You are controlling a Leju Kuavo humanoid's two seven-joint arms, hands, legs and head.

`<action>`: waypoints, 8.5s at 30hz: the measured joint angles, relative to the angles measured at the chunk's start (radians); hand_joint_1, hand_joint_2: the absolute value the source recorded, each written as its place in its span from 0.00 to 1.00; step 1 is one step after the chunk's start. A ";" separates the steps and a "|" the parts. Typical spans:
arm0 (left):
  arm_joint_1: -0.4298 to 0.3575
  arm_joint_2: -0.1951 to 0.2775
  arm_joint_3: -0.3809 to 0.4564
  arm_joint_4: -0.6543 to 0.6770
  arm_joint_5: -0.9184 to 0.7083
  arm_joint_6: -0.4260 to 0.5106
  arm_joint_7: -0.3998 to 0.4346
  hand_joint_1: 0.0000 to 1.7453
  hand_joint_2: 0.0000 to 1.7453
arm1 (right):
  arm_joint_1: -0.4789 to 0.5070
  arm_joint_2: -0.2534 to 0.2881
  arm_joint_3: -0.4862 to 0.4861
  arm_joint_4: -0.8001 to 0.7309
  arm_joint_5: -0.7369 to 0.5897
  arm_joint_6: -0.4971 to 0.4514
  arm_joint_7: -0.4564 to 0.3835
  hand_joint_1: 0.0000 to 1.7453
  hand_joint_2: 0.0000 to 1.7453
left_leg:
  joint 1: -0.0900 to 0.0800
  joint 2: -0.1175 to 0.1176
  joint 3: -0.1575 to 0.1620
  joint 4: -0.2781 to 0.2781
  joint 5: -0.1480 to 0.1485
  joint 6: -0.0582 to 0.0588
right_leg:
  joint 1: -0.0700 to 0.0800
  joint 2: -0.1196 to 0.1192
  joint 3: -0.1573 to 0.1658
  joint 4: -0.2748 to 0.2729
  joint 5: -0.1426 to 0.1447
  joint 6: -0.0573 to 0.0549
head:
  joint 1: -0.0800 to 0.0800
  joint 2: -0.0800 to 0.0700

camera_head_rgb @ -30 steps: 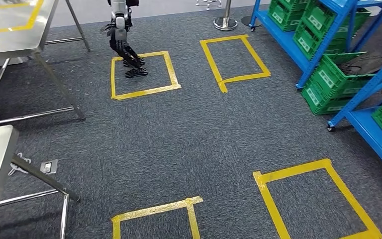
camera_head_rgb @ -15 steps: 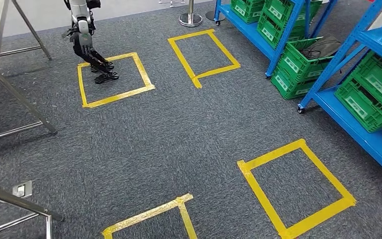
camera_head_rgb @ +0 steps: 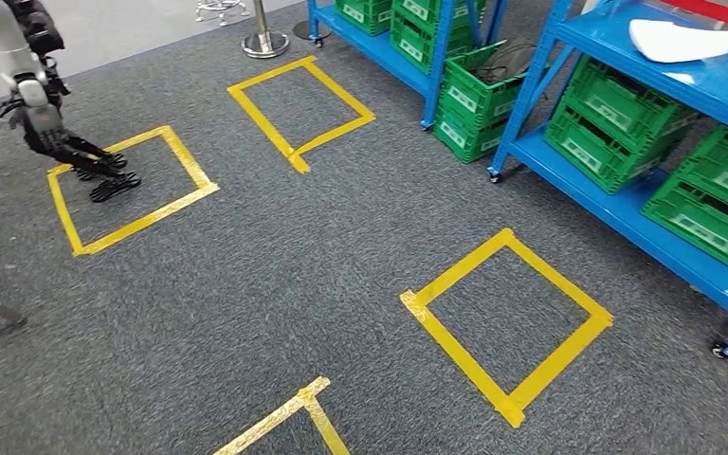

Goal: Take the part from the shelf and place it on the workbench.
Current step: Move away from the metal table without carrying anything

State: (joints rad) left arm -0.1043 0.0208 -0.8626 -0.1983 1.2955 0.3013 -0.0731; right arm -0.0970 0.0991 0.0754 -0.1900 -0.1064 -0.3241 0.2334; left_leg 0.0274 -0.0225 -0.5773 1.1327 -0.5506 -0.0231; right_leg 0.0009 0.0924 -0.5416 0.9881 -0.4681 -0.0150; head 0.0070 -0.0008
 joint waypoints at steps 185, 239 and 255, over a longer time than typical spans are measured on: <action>0.005 0.009 -0.008 0.007 0.019 -0.026 0.109 0.00 0.00 | 0.010 -0.005 0.121 0.000 0.032 0.039 0.031 0.00 0.00 | -0.011 0.020 -0.036 -0.070 0.005 0.028 | 0.003 -0.080 0.040 0.055 -0.083 0.034 | -0.023 0.000; -0.004 0.018 -0.040 0.006 -0.044 -0.073 0.138 0.00 0.00 | 0.013 -0.044 0.137 0.000 -0.044 0.100 0.040 0.00 0.00 | -0.016 0.018 0.064 0.038 -0.094 0.021 | 0.020 -0.088 -0.001 0.029 -0.028 -0.025 | 0.022 0.000; -0.001 0.031 -0.058 0.006 -0.050 -0.077 0.135 0.00 0.00 | 0.004 -0.050 0.137 0.000 -0.037 0.101 0.037 0.00 0.00 | -0.015 0.022 0.043 -0.115 0.035 0.057 | 0.005 -0.085 -0.071 0.260 -0.155 0.045 | 0.012 0.000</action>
State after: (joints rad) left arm -0.1055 0.0523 -0.9209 -0.1919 1.2459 0.2243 0.0615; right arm -0.0927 0.0488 0.2121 -0.1896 -0.1437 -0.2229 0.2705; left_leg 0.0128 -0.0005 -0.5339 1.0178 -0.5152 0.0341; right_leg 0.0060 0.0071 -0.6125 1.2486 -0.6230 0.0300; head 0.0189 -0.0008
